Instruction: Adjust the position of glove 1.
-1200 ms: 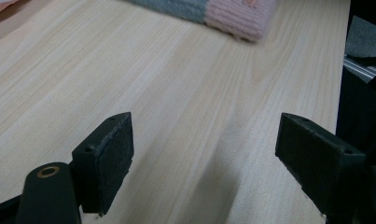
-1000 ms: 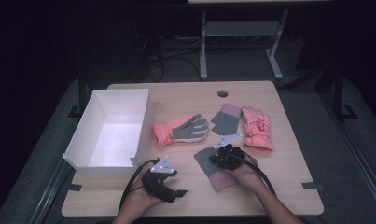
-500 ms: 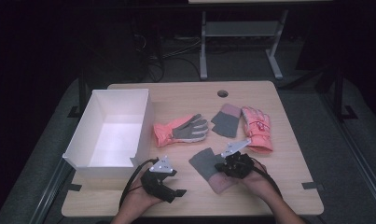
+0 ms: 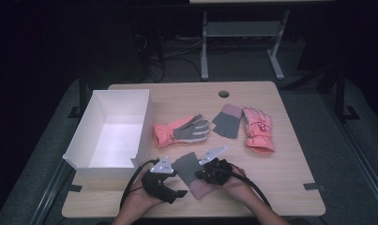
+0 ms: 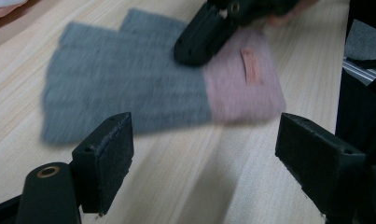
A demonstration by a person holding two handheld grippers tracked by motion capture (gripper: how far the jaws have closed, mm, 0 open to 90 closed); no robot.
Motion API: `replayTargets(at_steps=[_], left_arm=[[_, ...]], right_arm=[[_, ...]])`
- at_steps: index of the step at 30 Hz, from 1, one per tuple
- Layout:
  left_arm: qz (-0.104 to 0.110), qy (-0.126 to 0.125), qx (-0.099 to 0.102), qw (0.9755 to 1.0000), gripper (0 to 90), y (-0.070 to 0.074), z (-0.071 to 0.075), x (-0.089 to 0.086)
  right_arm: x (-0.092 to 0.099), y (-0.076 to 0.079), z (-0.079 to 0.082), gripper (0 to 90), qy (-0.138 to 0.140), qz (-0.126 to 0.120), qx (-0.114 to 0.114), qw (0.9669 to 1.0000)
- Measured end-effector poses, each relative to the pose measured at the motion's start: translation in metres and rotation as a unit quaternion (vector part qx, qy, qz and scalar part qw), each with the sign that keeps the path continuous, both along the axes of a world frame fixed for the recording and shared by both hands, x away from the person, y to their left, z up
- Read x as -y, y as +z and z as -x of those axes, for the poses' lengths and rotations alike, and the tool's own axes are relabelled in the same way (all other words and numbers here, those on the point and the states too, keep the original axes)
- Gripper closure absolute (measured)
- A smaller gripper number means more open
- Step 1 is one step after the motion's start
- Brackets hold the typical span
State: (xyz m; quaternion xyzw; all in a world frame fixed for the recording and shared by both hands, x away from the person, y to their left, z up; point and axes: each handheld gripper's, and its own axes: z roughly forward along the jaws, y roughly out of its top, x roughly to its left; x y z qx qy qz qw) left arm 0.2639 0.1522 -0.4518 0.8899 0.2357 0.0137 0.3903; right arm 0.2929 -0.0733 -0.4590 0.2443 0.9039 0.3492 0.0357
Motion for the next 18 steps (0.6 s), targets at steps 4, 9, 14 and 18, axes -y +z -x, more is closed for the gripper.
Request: replayTargets(at_steps=[4, 9, 14, 18], left_arm=[[0.001, 0.0, 0.001, 1.0, 19.0, 0.0, 0.0, 0.0], [0.0, -0.003, 0.002, 1.0, 19.0, 0.0, -0.001, 0.0], [0.009, 0.003, 0.0, 1.0, 19.0, 0.0, 0.0, 0.0], [0.009, 0.005, -0.002, 0.9999, 19.0, 0.001, 0.0, -0.002]], right_arm=[[0.0, 0.007, -0.002, 90.0, 0.009, -0.005, 0.016, 0.9998], [0.029, 0.02, -0.034, 90.0, -0.051, -0.006, 0.035, 0.998], [0.057, 0.027, -0.072, 90.0, -0.118, -0.005, 0.044, 0.992], [0.07, 0.03, -0.091, 90.0, -0.153, 0.002, 0.05, 0.987]])
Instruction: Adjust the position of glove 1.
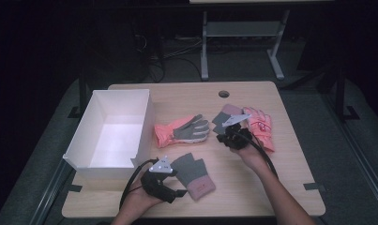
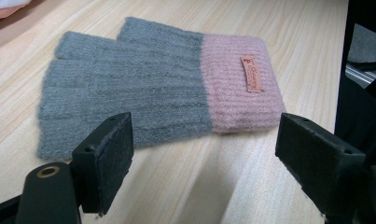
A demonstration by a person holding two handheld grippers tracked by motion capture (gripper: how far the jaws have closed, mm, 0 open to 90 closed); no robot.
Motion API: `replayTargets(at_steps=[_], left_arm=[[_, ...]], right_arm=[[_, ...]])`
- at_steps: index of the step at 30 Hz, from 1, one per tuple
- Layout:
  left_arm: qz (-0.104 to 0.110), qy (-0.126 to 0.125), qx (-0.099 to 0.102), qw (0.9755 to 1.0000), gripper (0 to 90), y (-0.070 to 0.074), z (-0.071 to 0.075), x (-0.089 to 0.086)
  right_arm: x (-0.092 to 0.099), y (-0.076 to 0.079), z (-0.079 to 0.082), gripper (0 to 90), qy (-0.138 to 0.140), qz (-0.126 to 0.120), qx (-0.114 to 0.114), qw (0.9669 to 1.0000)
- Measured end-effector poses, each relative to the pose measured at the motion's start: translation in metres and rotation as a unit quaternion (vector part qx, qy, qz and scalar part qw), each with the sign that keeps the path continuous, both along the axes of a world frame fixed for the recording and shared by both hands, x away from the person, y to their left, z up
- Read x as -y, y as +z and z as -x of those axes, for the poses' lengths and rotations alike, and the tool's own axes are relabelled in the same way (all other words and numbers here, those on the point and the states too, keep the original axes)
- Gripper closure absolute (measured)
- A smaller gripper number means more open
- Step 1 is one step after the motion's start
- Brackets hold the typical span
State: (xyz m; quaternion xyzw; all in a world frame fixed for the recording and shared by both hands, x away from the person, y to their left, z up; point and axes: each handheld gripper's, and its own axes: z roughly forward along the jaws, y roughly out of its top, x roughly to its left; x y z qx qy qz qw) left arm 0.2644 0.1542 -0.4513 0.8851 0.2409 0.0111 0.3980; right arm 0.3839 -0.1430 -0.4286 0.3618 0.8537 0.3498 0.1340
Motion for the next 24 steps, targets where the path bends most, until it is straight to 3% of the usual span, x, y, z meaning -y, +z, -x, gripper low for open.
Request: replayTargets(at_steps=[4, 7, 10, 16, 20, 24], left_arm=[[-0.002, 0.0, -0.002, 1.0, 18.9, 0.001, -0.001, -0.001], [0.0, 0.0, -0.001, 1.0, 19.0, 0.0, -0.001, 0.0], [-0.001, 0.001, -0.001, 1.0, 19.0, 0.0, -0.001, 0.0], [0.0, -0.002, -0.002, 1.0, 19.0, 0.0, -0.001, 0.0], [-0.003, -0.003, -0.003, 1.0, 19.0, 0.0, -0.001, 0.001], [-0.005, -0.004, -0.004, 1.0, 19.0, 0.0, -0.001, 0.001]], right_arm=[[0.011, -0.004, -0.025, 90.0, -0.046, 0.016, -0.005, 0.9988], [0.012, -0.007, -0.03, 90.0, -0.056, 0.019, -0.009, 0.9982], [0.012, -0.016, -0.037, 90.0, -0.075, 0.038, -0.024, 0.9962], [0.012, -0.02, -0.041, 90.0, -0.09, 0.039, -0.026, 0.9949], [0.008, -0.027, -0.044, 90.0, -0.093, 0.057, -0.032, 0.9935], [0.009, -0.028, -0.041, 90.0, -0.09, 0.049, -0.041, 0.9939]])
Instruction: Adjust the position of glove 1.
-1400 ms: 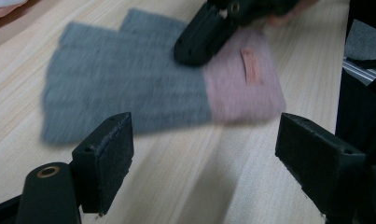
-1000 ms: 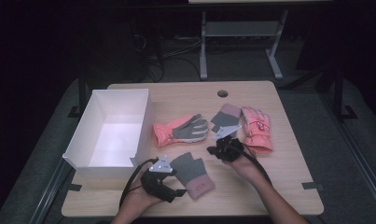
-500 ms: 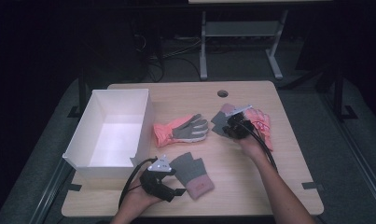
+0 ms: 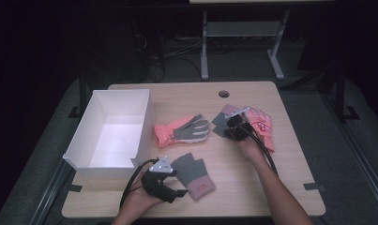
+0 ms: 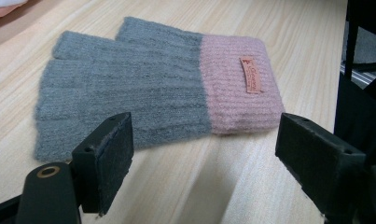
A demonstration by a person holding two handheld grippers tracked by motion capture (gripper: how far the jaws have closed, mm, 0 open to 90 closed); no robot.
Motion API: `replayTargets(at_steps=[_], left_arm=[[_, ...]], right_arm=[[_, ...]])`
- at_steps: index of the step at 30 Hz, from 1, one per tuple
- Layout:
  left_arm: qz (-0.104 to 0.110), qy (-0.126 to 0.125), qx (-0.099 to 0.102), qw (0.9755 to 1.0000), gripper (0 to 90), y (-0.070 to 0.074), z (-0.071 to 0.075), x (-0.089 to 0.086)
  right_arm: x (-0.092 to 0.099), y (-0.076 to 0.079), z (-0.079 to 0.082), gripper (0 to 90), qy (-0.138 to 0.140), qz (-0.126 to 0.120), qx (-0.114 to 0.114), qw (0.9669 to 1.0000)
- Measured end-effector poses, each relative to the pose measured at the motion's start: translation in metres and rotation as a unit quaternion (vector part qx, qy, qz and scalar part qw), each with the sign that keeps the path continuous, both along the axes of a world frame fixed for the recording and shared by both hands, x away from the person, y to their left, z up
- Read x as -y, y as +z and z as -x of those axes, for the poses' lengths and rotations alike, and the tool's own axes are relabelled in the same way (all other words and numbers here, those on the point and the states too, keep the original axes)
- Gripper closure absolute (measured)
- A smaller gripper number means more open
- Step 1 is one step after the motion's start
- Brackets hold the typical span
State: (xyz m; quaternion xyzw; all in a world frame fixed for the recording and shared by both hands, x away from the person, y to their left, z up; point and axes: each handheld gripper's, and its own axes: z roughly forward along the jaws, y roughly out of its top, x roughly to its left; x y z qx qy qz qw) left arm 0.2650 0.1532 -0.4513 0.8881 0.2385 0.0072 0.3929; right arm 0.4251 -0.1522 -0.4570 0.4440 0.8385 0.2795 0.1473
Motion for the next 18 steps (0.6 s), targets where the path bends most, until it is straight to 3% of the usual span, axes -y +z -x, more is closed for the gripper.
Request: replayTargets(at_steps=[11, 18], left_arm=[[0.001, -0.002, -0.001, 1.0, 18.9, -0.002, 0.001, 0.004], [0.004, 0.0, 0.002, 1.0, 18.9, -0.002, 0.0, 0.002]], right_arm=[[0.004, 0.001, 0.023, 90.0, 0.022, -0.006, -0.014, 0.9996], [0.01, 0.002, 0.048, 90.0, 0.045, -0.001, -0.016, 0.9988]])
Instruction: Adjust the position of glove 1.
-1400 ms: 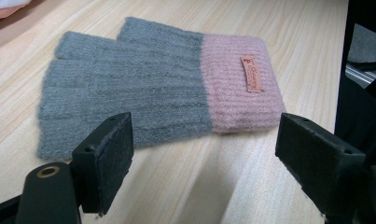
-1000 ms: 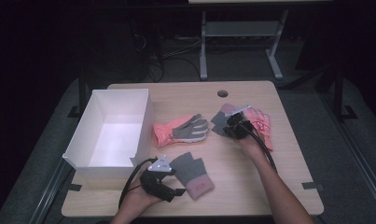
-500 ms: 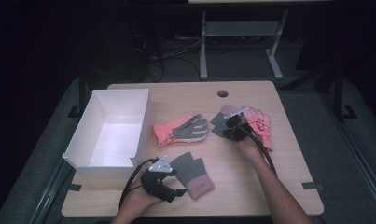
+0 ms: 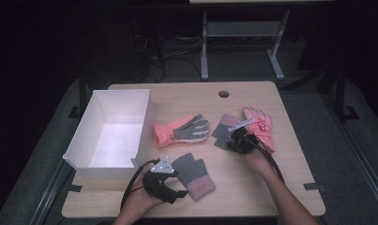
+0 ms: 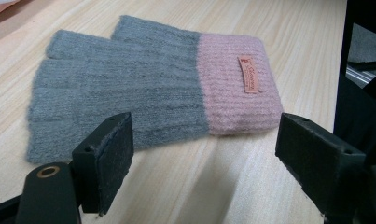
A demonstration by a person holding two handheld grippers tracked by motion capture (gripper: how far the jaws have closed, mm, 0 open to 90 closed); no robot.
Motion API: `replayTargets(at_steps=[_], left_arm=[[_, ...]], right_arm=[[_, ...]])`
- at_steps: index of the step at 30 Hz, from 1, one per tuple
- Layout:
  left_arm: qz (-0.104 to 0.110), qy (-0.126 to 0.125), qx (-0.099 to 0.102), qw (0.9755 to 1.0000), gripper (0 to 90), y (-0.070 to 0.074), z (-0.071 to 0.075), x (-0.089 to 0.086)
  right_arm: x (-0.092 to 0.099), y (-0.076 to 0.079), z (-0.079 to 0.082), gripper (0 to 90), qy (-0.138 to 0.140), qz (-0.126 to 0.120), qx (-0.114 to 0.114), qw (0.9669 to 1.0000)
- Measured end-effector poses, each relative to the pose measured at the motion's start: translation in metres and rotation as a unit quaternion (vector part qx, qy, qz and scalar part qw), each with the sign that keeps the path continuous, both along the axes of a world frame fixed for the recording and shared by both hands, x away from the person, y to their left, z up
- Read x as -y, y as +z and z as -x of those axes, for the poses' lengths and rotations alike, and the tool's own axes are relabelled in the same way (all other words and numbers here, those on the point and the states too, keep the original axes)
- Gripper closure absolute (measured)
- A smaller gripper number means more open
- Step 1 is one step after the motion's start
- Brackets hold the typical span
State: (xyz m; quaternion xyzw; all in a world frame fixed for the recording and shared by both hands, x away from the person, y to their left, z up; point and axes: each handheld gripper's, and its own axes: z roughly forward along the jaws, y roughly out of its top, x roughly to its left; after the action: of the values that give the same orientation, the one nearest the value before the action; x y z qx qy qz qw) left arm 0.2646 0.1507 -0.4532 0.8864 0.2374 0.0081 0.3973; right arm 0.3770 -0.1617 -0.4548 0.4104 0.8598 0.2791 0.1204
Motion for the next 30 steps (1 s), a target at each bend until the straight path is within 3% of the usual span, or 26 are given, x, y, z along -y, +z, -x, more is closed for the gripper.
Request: replayTargets(at_steps=[9, 20, 22, 24, 25, 26, 27, 28, 30], left_arm=[[0.001, 0.0, 0.001, 1.0, 18.9, 0.0, 0.0, 0.0], [-0.001, 0.0, 0.0, 1.0, 18.9, 0.001, 0.0, -0.001], [-0.003, -0.002, 0.001, 1.0, 18.9, 0.001, 0.0, -0.001], [-0.001, 0.001, 0.0, 1.0, 18.9, 0.001, 0.0, -0.001], [-0.001, 0.001, 0.0, 1.0, 18.9, 0.001, 0.0, -0.001], [-0.002, -0.002, 0.003, 1.0, 18.9, 0.001, 0.0, -0.001], [-0.002, -0.002, 0.003, 1.0, 18.9, 0.001, 0.0, -0.001], [-0.002, -0.003, 0.003, 1.0, 18.9, 0.001, 0.0, 0.0], [-0.002, -0.002, 0.001, 1.0, 18.9, 0.0, 0.0, 0.0]], right_arm=[[0.002, 0.0, 0.023, 90.0, 0.016, -0.012, -0.01, 0.9998], [-0.001, 0.001, 0.073, 90.0, 0.052, -0.027, -0.024, 0.998], [0.001, 0.005, 0.079, 90.0, 0.058, -0.032, -0.013, 0.9977], [0.009, 0.016, 0.074, 90.0, 0.048, -0.034, 0.013, 0.9982], [0.009, 0.016, 0.074, 90.0, 0.048, -0.034, 0.013, 0.9982], [0.019, 0.021, 0.062, 90.0, 0.028, -0.028, 0.032, 0.9987], [0.019, 0.021, 0.062, 90.0, 0.028, -0.028, 0.032, 0.9987], [0.028, 0.02, 0.05, 90.0, 0.015, -0.031, 0.033, 0.9988], [0.031, 0.016, 0.04, 90.0, 0.013, -0.028, 0.036, 0.9989]])
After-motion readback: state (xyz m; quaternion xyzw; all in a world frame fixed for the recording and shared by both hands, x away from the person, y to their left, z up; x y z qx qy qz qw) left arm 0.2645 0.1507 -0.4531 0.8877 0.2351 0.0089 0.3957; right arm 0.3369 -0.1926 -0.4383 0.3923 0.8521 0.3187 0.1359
